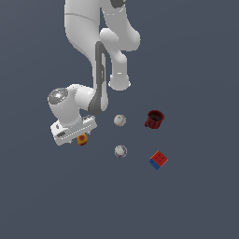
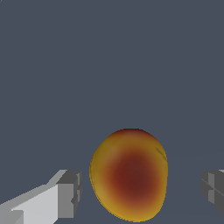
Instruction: Pick up a designated object from a clutter of objects.
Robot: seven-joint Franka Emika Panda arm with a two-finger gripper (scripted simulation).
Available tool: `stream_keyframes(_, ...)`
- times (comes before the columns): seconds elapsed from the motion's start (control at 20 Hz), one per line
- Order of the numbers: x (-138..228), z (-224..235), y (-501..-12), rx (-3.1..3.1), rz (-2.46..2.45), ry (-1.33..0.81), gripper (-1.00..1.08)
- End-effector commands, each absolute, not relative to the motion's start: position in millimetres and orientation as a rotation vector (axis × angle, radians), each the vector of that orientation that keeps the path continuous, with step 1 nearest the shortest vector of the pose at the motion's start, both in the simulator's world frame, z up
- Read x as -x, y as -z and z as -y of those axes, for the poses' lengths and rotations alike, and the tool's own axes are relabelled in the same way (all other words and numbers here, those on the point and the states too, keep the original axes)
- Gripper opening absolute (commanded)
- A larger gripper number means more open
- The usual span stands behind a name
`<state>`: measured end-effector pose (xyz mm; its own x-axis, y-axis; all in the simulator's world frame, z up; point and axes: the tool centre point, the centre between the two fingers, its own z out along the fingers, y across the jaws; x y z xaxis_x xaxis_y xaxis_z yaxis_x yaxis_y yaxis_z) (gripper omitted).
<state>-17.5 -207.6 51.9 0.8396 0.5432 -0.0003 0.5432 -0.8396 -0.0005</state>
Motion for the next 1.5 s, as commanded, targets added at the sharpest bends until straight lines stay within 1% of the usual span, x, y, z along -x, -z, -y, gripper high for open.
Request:
stream_keyframes(0.0, 18, 208, -42, 3.013, 0.891, 0.0, 1.0)
stream_keyframes(0.25, 17, 208, -35, 3.012, 0.892, 0.0, 1.0)
stream_keyframes(0.3, 17, 208, -35, 3.012, 0.892, 0.0, -1.0)
stream_keyframes(1.0, 17, 203, -39, 3.009, 0.897, 0.001, -1.0)
stream_keyframes(1.45, 20, 179, -72, 3.009, 0.896, 0.001, -1.0)
